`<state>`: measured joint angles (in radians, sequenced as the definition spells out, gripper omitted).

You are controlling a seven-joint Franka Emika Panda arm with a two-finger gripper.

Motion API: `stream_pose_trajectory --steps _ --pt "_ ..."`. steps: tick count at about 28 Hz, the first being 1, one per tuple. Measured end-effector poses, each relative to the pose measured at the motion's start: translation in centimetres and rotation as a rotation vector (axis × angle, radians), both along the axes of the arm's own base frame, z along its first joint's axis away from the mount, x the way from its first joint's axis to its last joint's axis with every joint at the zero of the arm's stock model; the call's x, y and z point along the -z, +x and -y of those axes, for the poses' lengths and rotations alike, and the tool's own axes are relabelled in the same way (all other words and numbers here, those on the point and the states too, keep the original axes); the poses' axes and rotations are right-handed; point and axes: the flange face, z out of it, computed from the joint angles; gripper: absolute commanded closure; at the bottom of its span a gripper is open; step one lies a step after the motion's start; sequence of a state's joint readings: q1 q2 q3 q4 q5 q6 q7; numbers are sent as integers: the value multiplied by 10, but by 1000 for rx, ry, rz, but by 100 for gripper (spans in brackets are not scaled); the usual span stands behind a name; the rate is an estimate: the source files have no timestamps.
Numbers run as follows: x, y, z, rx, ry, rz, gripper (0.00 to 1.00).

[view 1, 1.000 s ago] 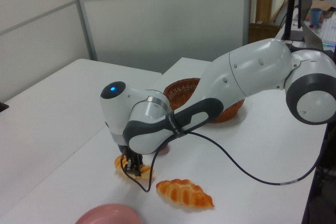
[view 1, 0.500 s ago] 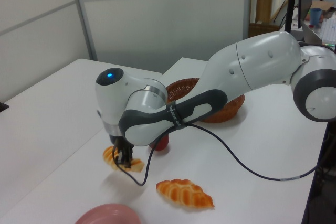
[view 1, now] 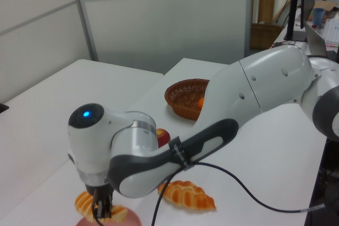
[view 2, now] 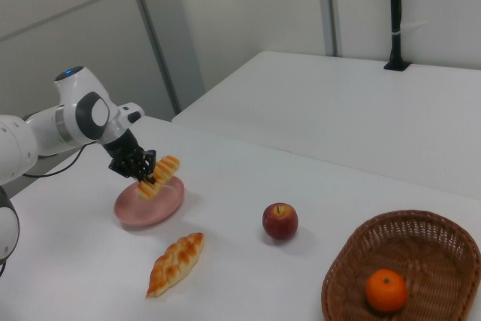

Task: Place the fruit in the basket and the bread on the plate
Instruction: 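Carry the striped roll onto the pink plate and release, then move the gripper to the red apple and grasp it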

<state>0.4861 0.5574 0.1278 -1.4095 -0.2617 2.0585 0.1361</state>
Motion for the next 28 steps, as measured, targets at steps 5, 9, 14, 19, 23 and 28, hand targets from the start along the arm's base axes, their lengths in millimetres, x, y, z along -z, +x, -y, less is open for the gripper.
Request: stream_pose_trajectory --steps 5,9,14,19,23,28 --pt "9 -10 -9 -16 -17 -22 0" --pt "16 -17 -10 -17 -51 -63 0" --pt "2 -11 -1 12 -47 -49 0" --pt "-35 12 44 96 -13 -14 0" --pt "-65 42 116 206 3 21 0" --pt "-71 75 222 315 -5 19 0"
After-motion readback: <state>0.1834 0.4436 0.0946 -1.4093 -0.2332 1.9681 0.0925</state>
